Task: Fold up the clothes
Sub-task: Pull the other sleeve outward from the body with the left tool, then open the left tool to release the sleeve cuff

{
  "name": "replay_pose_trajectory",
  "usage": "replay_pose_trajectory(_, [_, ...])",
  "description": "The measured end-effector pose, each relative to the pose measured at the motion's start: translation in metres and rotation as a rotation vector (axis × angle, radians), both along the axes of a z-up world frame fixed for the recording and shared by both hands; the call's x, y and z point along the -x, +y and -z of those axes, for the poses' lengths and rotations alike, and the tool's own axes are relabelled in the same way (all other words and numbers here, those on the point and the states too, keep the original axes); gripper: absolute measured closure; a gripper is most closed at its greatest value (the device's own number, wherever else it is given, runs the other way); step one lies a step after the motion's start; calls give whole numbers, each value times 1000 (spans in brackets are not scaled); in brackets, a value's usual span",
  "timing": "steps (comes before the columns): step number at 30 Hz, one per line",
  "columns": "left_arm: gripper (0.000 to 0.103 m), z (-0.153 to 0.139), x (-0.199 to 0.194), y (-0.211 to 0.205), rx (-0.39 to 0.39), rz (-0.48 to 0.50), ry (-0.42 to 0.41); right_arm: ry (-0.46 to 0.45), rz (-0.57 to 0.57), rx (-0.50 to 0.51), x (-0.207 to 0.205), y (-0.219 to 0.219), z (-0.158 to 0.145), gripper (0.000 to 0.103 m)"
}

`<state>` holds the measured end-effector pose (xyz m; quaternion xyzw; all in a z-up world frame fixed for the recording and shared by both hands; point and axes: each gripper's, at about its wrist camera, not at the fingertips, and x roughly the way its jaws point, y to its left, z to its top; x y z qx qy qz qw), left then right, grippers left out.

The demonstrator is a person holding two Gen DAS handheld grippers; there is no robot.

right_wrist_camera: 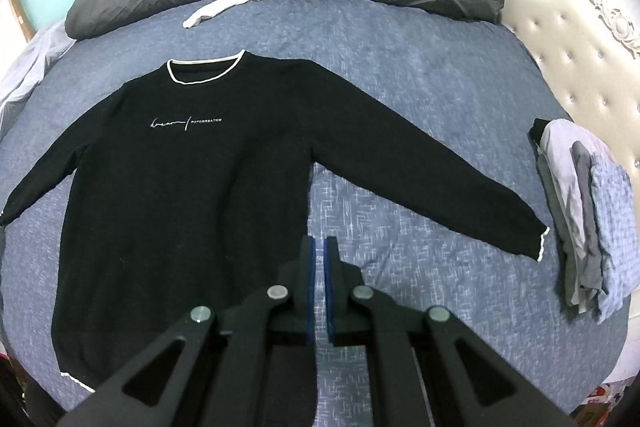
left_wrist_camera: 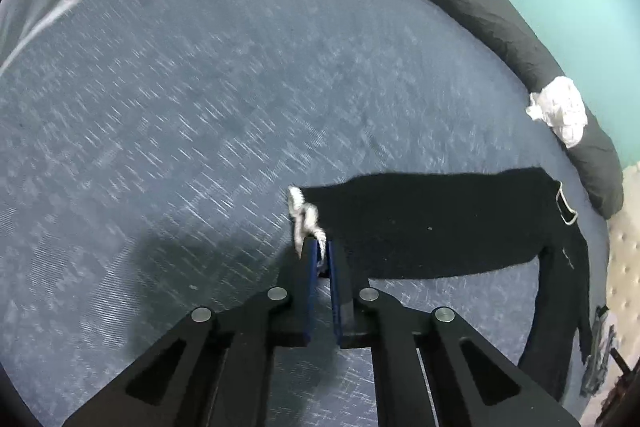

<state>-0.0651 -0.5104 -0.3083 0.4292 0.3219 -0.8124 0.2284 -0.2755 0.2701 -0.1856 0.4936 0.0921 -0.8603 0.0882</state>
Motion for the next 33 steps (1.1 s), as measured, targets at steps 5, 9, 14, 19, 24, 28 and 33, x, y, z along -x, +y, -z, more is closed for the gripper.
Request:
replay_pose_trajectory(5, [98,-13,2,-11,38,-25,6,-4,-1,10,-2,2,2,99])
replay_pose_trajectory(9, [97,-4,10,-16,45,-23,-46,-6,-7,7,-4,3,2,99])
replay_pose_trajectory(14, [95,8,1,-19,1,-40,-66,-33,11,42,-4,11,7,99])
replay_pose_trajectory(19, [94,-4,-25,-11,2,-64,-79,-87,10,105,-12,20,22,97])
replay_pose_trajectory(24, [78,-28,-43,20,9,4,-71,-149,18,177,-25,29,38,66])
replay_pose_trajectory(28, [63,-42,-42,67,-21,108,-41,-180,9,178,-41,36,47,65])
replay_pose_trajectory(33, [63,-50,-33,148,-75,282,-28,-252,-31,181,-66,49,61,64])
